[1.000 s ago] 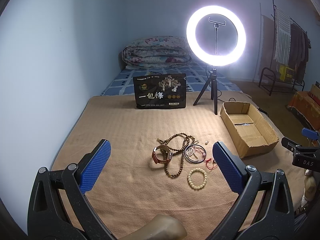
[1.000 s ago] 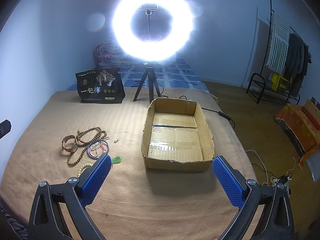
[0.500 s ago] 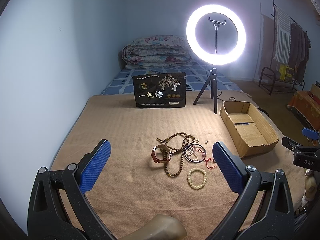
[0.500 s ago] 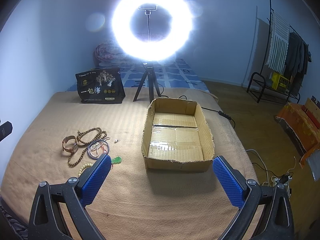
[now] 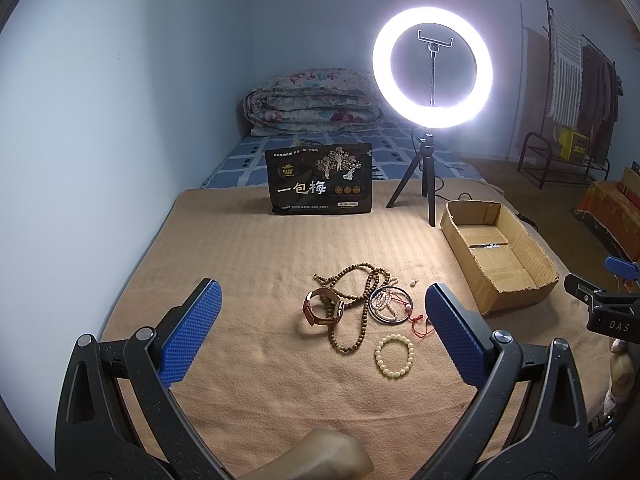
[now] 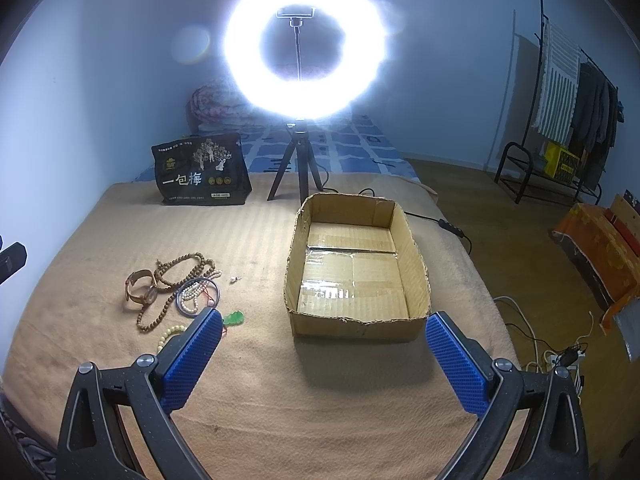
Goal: Organize jewelry
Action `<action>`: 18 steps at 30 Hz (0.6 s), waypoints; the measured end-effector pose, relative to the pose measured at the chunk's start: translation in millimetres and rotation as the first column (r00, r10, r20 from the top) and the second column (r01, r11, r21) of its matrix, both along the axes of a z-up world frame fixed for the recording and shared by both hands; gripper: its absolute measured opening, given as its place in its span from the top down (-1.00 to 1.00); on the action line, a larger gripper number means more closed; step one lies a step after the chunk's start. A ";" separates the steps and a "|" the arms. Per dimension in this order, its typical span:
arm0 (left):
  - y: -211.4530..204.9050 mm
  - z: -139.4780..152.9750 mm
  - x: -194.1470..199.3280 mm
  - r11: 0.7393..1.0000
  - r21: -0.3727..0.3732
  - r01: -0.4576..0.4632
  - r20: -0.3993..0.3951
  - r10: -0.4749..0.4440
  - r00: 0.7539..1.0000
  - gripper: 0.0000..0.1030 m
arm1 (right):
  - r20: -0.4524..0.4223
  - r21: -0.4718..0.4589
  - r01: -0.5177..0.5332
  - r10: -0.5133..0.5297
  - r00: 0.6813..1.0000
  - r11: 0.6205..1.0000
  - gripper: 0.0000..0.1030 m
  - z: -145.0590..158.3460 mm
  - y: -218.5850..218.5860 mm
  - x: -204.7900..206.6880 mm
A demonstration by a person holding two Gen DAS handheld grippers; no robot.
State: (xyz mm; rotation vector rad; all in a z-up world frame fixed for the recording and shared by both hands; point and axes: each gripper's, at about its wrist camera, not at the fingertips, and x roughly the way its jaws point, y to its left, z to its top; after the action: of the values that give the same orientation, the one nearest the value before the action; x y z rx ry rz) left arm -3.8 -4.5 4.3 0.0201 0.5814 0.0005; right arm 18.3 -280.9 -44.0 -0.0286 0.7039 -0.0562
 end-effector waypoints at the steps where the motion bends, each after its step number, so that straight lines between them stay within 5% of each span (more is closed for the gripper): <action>1: -0.8 -1.0 0.1 1.000 0.001 0.001 -0.001 -0.001 1.000 -1.00 | -0.001 0.001 0.000 0.000 1.000 1.000 -0.99 -0.3 0.1 0.2; 18: -2.7 -17.1 8.9 1.000 0.001 -0.005 -0.032 0.005 0.999 -1.00 | -0.012 0.017 -0.014 0.014 1.000 1.000 -0.99 -3.7 1.0 5.9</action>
State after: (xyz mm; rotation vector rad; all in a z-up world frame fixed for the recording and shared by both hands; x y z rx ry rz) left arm 5.1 -7.2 -12.9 0.0195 0.6134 0.0050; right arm 24.2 -280.0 -47.7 -0.0180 0.7162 -0.0369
